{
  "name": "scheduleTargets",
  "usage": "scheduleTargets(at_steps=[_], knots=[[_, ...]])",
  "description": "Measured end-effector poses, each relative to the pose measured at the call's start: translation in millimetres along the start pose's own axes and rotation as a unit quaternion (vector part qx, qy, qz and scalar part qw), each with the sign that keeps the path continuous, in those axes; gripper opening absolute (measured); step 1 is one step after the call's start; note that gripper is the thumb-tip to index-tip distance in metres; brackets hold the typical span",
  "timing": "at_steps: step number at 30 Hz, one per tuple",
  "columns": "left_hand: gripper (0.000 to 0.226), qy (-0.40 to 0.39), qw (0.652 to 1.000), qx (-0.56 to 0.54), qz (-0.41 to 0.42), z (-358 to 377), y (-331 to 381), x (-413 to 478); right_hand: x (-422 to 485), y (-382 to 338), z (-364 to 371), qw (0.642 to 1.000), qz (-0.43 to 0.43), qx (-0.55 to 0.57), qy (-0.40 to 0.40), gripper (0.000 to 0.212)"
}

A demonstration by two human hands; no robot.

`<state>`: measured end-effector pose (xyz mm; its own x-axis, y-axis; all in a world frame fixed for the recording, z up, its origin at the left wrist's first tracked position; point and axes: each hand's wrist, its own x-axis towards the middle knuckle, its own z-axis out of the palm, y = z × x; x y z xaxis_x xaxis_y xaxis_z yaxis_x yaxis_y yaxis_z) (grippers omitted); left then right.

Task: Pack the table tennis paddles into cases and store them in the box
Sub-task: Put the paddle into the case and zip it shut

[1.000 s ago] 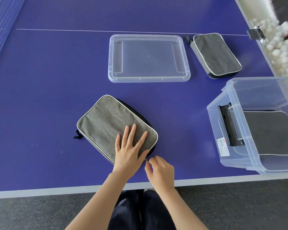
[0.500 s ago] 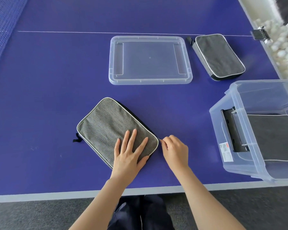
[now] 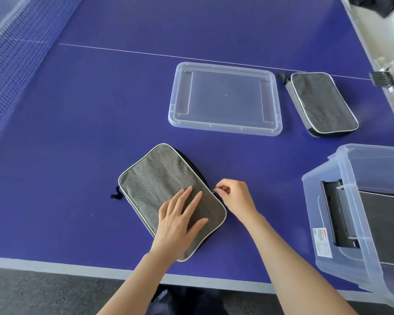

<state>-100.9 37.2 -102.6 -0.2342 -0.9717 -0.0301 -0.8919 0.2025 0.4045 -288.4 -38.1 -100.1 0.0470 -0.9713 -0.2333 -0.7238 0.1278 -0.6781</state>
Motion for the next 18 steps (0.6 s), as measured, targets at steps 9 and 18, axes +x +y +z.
scheduleTargets(at_steps=[9, 18], knots=[[0.12, 0.007, 0.979, 0.045, -0.198, -16.8, -28.1, 36.3, 16.5, -11.0, -13.5, 0.959, 0.198, 0.173, -0.1, 0.011], [0.112, -0.028, 0.979, 0.05, -0.196, -12.8, -32.6, 36.7, 49.1, -44.1, -3.9, 0.972, 0.194, 0.125, -0.051, 0.015]])
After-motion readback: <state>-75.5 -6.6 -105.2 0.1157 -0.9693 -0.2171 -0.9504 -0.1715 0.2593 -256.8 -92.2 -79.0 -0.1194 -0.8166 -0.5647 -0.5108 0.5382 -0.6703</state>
